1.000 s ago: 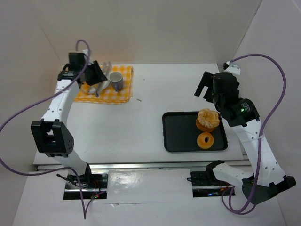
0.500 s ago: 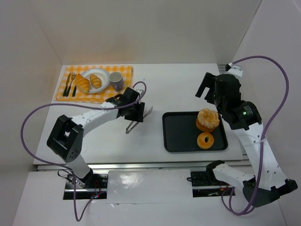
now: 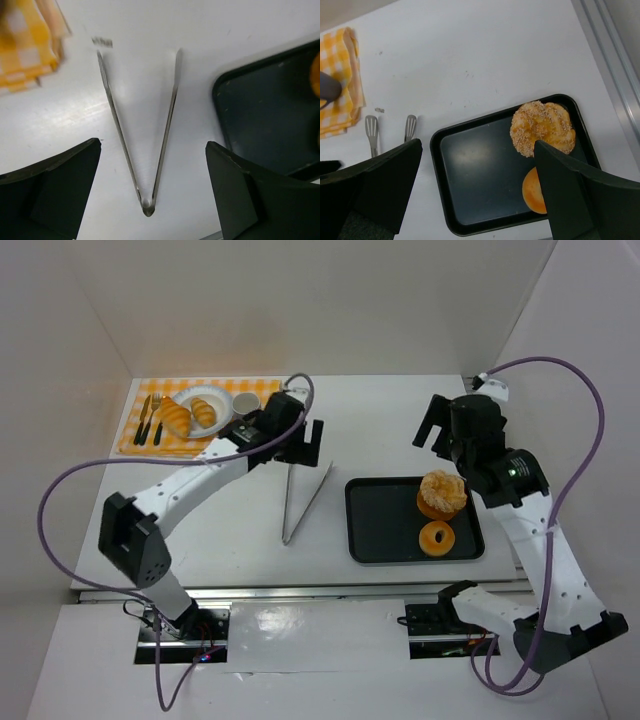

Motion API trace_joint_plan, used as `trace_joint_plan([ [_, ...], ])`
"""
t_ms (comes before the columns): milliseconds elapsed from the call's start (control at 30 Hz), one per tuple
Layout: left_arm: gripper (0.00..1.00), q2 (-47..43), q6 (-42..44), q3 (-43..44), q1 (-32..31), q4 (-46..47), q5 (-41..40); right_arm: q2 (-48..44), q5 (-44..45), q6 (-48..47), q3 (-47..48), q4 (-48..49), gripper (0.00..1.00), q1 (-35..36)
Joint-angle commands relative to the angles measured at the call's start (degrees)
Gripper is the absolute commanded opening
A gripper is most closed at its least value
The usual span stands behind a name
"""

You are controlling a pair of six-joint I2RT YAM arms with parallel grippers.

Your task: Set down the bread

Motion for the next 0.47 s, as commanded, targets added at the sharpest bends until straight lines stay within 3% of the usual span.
trace_joint_plan([
  [0,0.99,-9.2,3.4,5.2,2.6,-3.1,-2.9,5.2,-2.6,-0.2,-1.2,0.3,1.0,-0.3],
  [433,0.99,-27.3,1.9,-4.7,21.1,-0.8,6.0,12.5,-3.9,0.3,-8.4,0.5,1.0,-0.8],
])
